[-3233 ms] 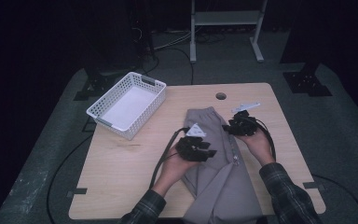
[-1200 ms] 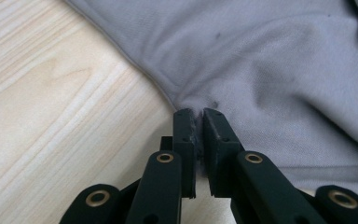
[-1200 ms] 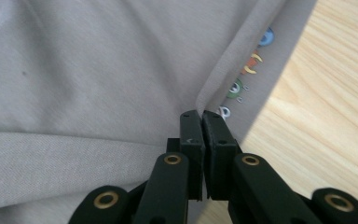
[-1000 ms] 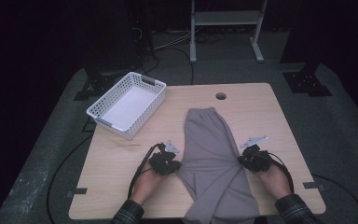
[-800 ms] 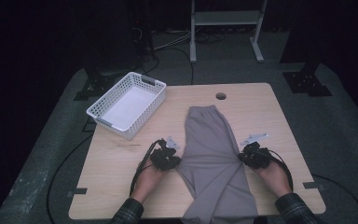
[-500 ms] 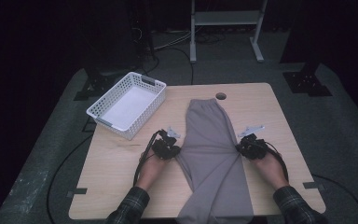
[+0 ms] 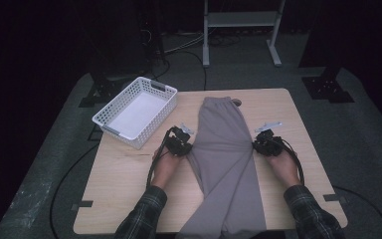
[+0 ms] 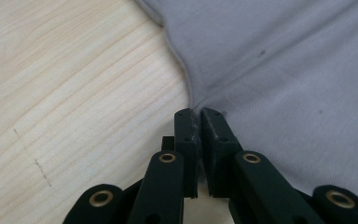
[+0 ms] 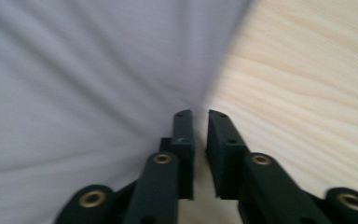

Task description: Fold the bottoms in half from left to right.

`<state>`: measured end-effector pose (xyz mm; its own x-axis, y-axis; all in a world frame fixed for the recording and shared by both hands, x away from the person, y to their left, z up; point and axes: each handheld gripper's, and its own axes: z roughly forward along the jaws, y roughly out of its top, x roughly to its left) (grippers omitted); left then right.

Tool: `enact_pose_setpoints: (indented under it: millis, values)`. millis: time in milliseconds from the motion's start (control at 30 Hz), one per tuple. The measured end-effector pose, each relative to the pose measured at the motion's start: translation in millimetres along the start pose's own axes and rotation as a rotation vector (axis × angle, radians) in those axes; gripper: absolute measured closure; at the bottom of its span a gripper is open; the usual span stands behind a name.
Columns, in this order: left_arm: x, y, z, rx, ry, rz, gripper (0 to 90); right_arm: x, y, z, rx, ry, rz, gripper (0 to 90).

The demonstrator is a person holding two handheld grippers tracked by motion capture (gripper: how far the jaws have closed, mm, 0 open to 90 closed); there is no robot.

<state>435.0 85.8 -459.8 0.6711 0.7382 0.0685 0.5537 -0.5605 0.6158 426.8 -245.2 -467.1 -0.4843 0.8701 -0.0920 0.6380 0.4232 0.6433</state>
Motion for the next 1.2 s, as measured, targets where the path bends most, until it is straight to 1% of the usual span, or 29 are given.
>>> enact_pose_setpoints:
  millis: [33, 100, 133, 167, 233, 267, 300, 333, 367, 400, 467, 500, 533, 600, 633, 733, 833, 867, 933, 1000, 1033, 1100, 1133, 1167, 1200]
  values:
    - [0.5, -0.3, -0.2, 0.0, -0.004, -0.005, 85.0, -4.5, -1.2, -0.9, -0.002, 0.008, 0.024, 77.4]
    - [0.8, -0.8, -0.4, -0.003, -0.009, -0.004, 84.2, -6.3, -1.7, -4.1, -0.012, 0.008, 0.024, 76.1]
    - [0.8, -1.2, -0.7, -0.006, -0.019, -0.006, 82.7, -6.1, -1.0, -6.3, -0.023, 0.008, 0.025, 75.6]
    - [0.1, -1.7, -1.2, -0.012, -0.025, -0.007, 80.2, -5.1, 0.2, -9.2, -0.038, 0.02, 0.026, 75.1]
    - [-0.4, -2.9, -4.6, -0.025, -0.03, -0.007, 76.7, -0.4, 2.7, -14.2, -0.054, 0.031, 0.012, 72.6]
    - [-0.6, -3.9, -8.7, -0.045, -0.041, -0.014, 74.7, 2.3, 3.4, -16.3, -0.058, 0.038, 0.006, 70.1]
    - [-1.2, -4.7, -12.5, -0.061, -0.053, -0.021, 72.5, 6.8, 4.3, -19.8, -0.065, 0.053, -0.007, 67.6]
    - [-1.5, -5.1, -16.0, -0.065, -0.055, -0.018, 70.6, 10.2, 4.6, -22.8, -0.07, 0.062, -0.02, 65.4]
    - [-2.3, -5.7, -20.3, -0.07, -0.059, -0.014, 68.3, 12.8, 4.6, -25.0, -0.072, 0.072, -0.028, 61.9]
    - [-3.6, -7.0, -24.7, -0.087, -0.067, -0.016, 65.5, 16.5, 4.1, -27.9, -0.071, 0.084, -0.034, 57.5]
    - [-6.5, -10.4, -33.2, -0.105, -0.099, -0.032, 61.7, 23.2, 1.7, -33.4, -0.07, 0.106, -0.056, 54.8]
    - [-8.0, -12.6, -36.5, -0.111, -0.114, -0.031, 59.9, 27.2, 0.2, -36.1, -0.074, 0.109, -0.065, 52.4]
    - [-10.3, -15.2, -39.2, -0.115, -0.131, -0.037, 59.8, 30.9, -1.2, -38.6, -0.079, 0.111, -0.076, 50.9]
    - [-16.3, -21.1, -43.0, -0.121, -0.162, -0.035, 59.1, 38.9, -4.0, -43.1, -0.083, 0.129, -0.094, 50.0]
    - [-20.2, -25.3, -44.7, -0.12, -0.177, -0.031, 59.1, 43.0, -5.4, -45.3, -0.088, 0.135, -0.105, 49.6]
    - [-28.6, -30.8, -45.0, -0.126, -0.198, -0.034, 57.7, 55.2, -9.5, -50.6, -0.093, 0.17, -0.124, 48.2]
    - [-36.7, -28.5, -42.4, -0.144, -0.219, -0.04, 57.2, 69.2, -10.7, -51.9, -0.093, 0.197, -0.143, 47.5]
    - [-40.2, -27.0, -39.9, -0.139, -0.223, -0.033, 57.2, 74.1, -9.8, -51.3, -0.093, 0.196, -0.164, 47.5]
    - [-47.6, -25.0, -33.8, -0.118, -0.22, -0.008, 56.9, 84.1, -5.6, -48.2, -0.098, 0.204, -0.182, 47.4]
    - [-53.1, -25.0, -29.1, -0.091, -0.207, 0.02, 56.9, 90.3, -2.2, -44.6, -0.101, 0.203, -0.195, 47.5]
    - [-54.9, -25.7, -27.5, -0.072, -0.192, 0.039, 56.9, 93.1, -0.7, -42.3, -0.095, 0.208, -0.201, 47.4]
    - [-57.0, -29.5, -24.6, -0.031, -0.142, 0.08, 57.0, 98.0, 0.6, -37.6, -0.083, 0.215, -0.205, 47.4]
    - [-56.3, -31.5, -24.5, -0.04, -0.138, 0.083, 56.9, 100.4, 0.2, -35.2, -0.069, 0.22, -0.215, 47.4]
    - [-54.8, -33.2, -25.1, -0.039, -0.136, 0.072, 56.8, 101.8, -0.3, -33.8, -0.063, 0.219, -0.222, 47.4]
    - [-52.8, -34.5, -26.4, -0.037, -0.125, 0.079, 56.9, 103.1, -1.4, -32.5, -0.055, 0.22, -0.229, 47.5]
